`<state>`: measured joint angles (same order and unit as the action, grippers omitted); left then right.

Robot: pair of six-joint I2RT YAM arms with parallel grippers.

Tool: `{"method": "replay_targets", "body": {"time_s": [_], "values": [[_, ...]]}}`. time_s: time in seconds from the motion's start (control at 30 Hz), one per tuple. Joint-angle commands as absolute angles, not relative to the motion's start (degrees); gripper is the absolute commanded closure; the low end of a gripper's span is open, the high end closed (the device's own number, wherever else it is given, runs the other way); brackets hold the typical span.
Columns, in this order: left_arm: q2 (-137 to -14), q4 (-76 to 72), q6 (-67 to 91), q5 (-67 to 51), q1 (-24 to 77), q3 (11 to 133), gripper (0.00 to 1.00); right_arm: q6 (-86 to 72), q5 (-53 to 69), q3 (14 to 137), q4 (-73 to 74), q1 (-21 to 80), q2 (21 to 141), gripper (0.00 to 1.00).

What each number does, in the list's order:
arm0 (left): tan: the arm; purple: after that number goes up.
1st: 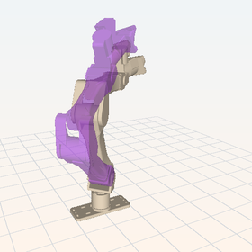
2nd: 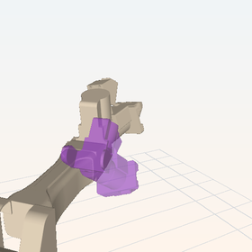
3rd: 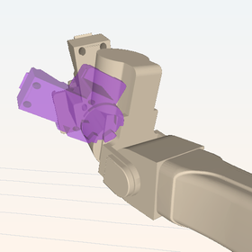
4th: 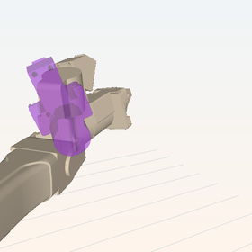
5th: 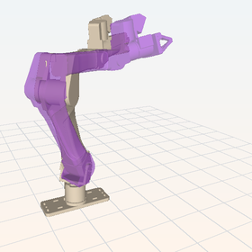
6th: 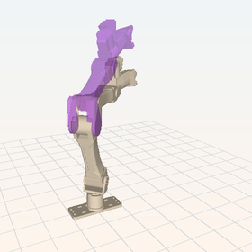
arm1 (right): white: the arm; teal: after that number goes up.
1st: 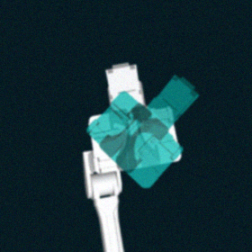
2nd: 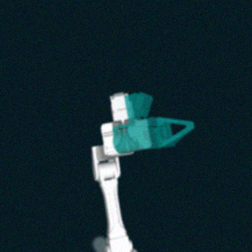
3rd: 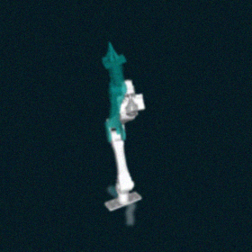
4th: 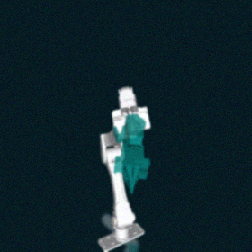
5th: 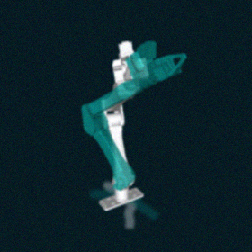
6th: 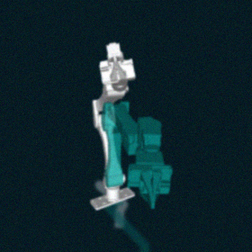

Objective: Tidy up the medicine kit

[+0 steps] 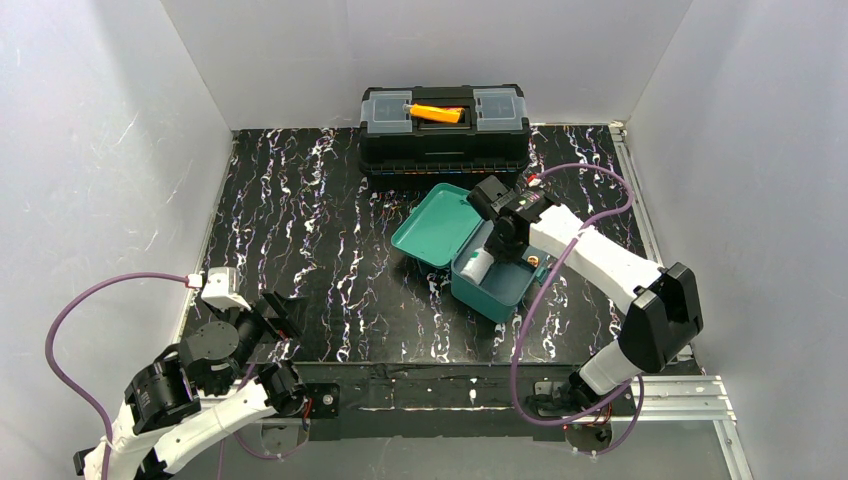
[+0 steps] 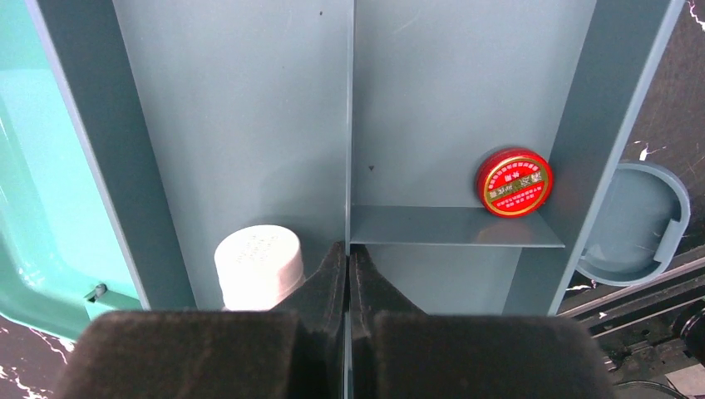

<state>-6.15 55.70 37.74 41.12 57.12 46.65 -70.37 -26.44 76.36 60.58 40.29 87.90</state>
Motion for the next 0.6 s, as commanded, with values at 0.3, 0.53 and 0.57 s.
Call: {"method": "replay_targets", "body": {"time_s": [0.3,0.53,0.57], "values": [[-4.48,55.36,38.10,42.34,56.91,46.67,0.00,-76.29,-25.61,74.12,62.18,42.63,89.26,0.99],[-5.50,55.27,37.89,41.93,56.89,46.67,0.00,-76.97,-24.28,74.64,61.62,44.24,91.41,0.95],[-5.53,55.25,37.89,42.00,56.95,46.67,0.01,-77.10,-24.51,75.14,62.08,44.66,91.55,0.90]]}}
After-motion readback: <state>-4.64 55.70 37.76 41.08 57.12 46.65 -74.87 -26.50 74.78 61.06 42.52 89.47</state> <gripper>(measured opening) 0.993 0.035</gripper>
